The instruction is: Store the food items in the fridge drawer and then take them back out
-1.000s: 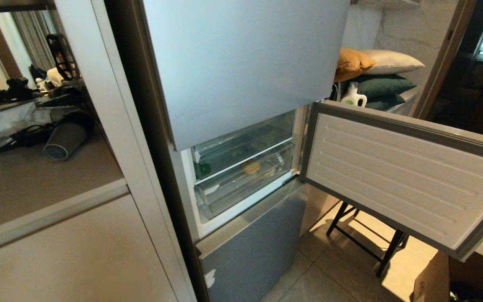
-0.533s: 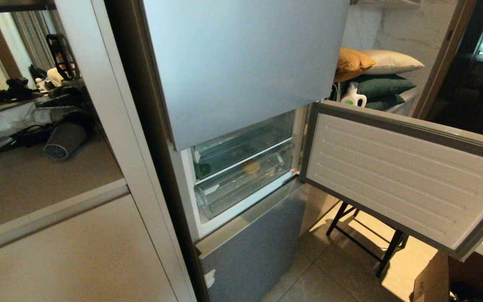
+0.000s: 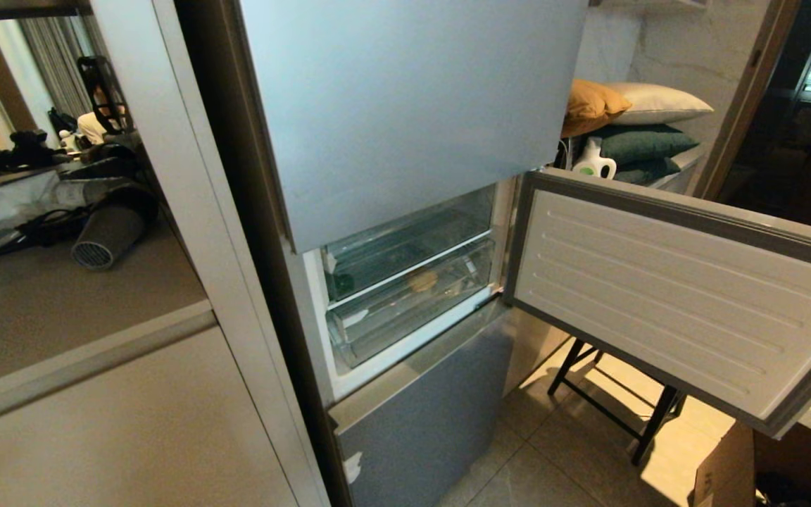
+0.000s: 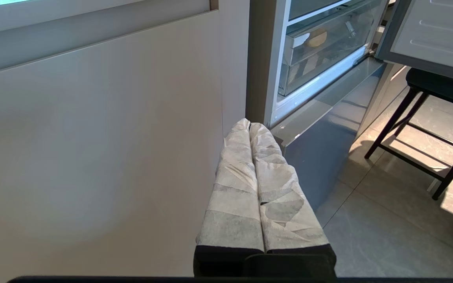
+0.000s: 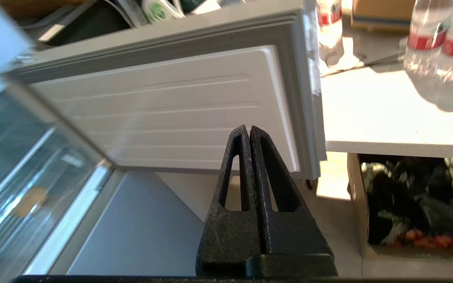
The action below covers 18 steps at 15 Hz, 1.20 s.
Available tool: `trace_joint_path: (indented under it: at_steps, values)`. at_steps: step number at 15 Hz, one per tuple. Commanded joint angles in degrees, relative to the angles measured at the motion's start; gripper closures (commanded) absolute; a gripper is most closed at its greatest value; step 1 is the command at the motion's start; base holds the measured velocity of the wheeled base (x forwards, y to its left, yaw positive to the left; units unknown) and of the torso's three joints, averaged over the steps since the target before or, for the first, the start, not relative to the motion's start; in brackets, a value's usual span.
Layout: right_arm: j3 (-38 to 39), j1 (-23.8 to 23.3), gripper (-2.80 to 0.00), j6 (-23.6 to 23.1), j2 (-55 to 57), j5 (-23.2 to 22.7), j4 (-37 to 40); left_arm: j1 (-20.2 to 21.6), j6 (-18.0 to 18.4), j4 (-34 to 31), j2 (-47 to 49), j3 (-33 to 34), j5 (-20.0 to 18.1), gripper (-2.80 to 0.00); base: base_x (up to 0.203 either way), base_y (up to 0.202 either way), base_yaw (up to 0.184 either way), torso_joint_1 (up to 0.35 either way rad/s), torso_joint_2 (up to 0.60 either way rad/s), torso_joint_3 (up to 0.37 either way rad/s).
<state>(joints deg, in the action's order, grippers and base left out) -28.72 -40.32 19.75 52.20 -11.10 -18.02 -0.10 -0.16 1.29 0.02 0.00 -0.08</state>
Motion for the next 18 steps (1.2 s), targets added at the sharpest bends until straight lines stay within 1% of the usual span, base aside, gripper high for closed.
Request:
trace_joint_path:
  at_steps: [1, 3, 4, 6, 8, 11, 14, 18]
  values:
    - [1.1, -6.2, 0.00, -1.3, 14.3, -3.6, -5.6, 0.0, 0.0, 0.0, 0.0, 0.6, 0.0, 0.00, 0.000, 0.000, 0.000, 0.000, 0.00, 0.000]
    - [1.8, -9.7, 0.00, -3.3, 22.3, -4.9, -12.3, 0.0, 0.0, 0.0, 0.0, 0.6, 0.0, 0.00, 0.000, 0.000, 0.000, 0.000, 0.00, 0.000]
    - [1.8, -10.7, 0.00, -3.8, 25.5, -5.2, -15.0, 0.0, 0.0, 0.0, 0.0, 0.6, 0.0, 0.00, 0.000, 0.000, 0.000, 0.000, 0.00, 0.000]
    - [0.1, -11.7, 0.00, -4.5, 32.2, -5.6, -19.0, 0.0, 0.0, 0.0, 0.0, 0.6, 0.0, 0.00, 0.000, 0.000, 0.000, 0.000, 0.00, 0.000]
    - [-3.1, -12.1, 0.00, -4.7, 38.2, -5.7, -21.1, 0.0, 0.0, 0.0, 0.0, 0.6, 0.0, 0.00, 0.000, 0.000, 0.000, 0.000, 0.00, 0.000]
    - [-9.2, -12.3, 0.00, -5.1, 43.7, -5.8, -22.3, 0.0, 0.0, 0.0, 0.0, 0.6, 0.0, 0.00, 0.000, 0.000, 0.000, 0.000, 0.00, 0.000]
    - [-15.3, -13.0, 0.00, -7.3, 48.5, -5.8, -21.9, 0.0, 0.0, 0.0, 0.0, 0.6, 0.0, 0.00, 0.000, 0.000, 0.000, 0.000, 0.00, 0.000]
    - [-21.5, -13.5, 0.00, -7.5, 53.1, -6.1, -21.5, 0.0, 0.0, 0.0, 0.0, 0.6, 0.0, 0.00, 0.000, 0.000, 0.000, 0.000, 0.00, 0.000]
